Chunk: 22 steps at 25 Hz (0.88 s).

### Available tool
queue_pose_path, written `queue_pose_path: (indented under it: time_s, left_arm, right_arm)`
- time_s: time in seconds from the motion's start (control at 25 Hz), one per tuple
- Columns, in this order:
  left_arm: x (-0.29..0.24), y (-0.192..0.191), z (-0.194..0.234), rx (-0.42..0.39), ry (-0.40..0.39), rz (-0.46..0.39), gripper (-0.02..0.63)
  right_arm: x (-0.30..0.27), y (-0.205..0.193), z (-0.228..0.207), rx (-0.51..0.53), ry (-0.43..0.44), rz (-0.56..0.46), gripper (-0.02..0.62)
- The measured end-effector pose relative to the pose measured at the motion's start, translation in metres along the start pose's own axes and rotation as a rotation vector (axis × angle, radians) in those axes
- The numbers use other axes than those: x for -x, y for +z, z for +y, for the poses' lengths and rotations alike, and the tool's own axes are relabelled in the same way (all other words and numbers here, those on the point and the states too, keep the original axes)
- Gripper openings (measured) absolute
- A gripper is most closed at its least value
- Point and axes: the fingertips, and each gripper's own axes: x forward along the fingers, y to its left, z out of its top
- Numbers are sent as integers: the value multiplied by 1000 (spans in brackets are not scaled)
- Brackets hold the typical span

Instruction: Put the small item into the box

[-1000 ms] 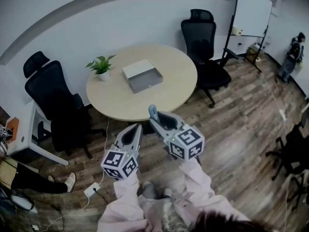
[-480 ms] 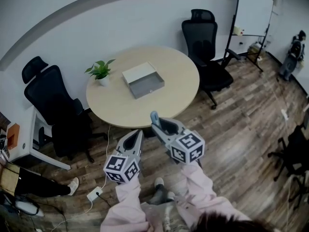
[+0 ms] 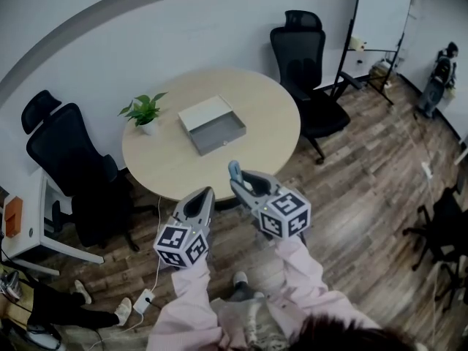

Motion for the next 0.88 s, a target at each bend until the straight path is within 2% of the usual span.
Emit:
queue_pose_path:
  time_s: [0.88]
  left_arm:
    - [-58,12,46,6,-95,0,8]
  right_arm:
    - [-45,17,-52,-23,-94,-26,127]
